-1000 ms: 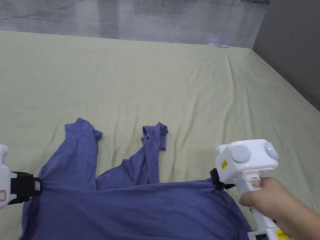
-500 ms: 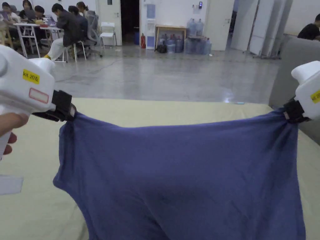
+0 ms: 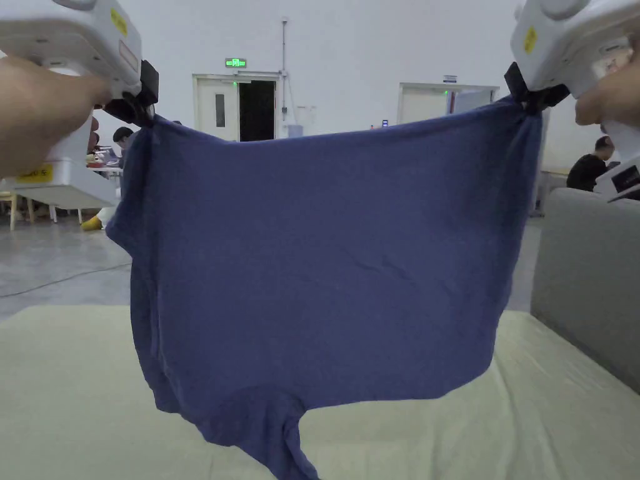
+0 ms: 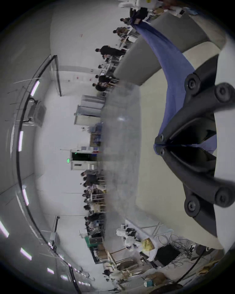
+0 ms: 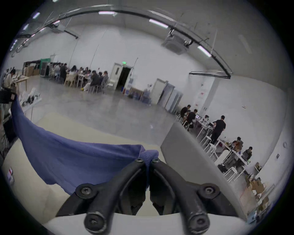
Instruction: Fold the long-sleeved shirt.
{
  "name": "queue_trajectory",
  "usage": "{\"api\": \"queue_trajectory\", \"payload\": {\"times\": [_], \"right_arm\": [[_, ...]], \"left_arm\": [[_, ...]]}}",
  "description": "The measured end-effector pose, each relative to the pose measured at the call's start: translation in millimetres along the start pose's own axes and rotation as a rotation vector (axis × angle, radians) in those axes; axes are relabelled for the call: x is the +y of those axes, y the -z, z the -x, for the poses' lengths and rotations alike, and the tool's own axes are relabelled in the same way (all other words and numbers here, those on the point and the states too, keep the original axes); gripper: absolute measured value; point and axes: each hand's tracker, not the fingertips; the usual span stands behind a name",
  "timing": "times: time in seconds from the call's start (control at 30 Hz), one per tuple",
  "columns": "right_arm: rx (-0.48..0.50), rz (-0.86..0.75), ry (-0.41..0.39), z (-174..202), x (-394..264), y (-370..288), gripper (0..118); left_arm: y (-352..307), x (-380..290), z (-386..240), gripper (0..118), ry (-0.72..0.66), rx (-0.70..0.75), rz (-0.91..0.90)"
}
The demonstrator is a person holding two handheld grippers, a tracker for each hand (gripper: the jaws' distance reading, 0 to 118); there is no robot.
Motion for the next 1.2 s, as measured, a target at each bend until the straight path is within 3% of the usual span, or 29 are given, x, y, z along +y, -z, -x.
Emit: {"api": "queue_trajectory", "payload": {"times": [0.17, 0.3, 0.5, 0.63, 0.8, 0.93, 1.07, 1.2], "right_arm": [[-0.052, -0.084, -0.014, -4.8, 41.0, -4.3, 0], [-0.068, -0.12, 0.065, -20.0, 65.0, -6.0, 0], [-0.079, -0.128, 0.093, -34.7, 69.6, 1.1, 0], [-0.029, -0.093, 0.095, -30.5, 45.8, 18.4, 0], [0.052, 0.012, 0.103, -18.9, -23.6, 54.2, 0], [0.135, 0.127, 0.06, 1.0, -109.6, 86.7, 0], [0.207, 0.182, 0.046, 22.8, -206.5, 89.9, 0], [0.272, 0.283, 0.007, 35.3, -286.0, 71.5, 0]], "left_arm": [[-9.4, 43.7, -4.4, 0, -0.062, 0.004, -0.089], [-23.8, 68.0, -18.8, 0, -0.015, 0.026, -0.197], [-14.9, 80.0, -27.8, 0, 0.009, 0.022, -0.21], [9.7, 61.7, -25.4, 0, 0.015, 0.0, -0.144], [55.9, 2.5, -12.9, 0, 0.002, -0.055, 0.008], [93.5, -73.5, -9.2, 0, -0.006, -0.074, 0.217], [105.2, -163.6, -19.4, 0, 0.09, -0.123, 0.385], [86.0, -234.5, -22.2, 0, 0.095, -0.188, 0.495]]}}
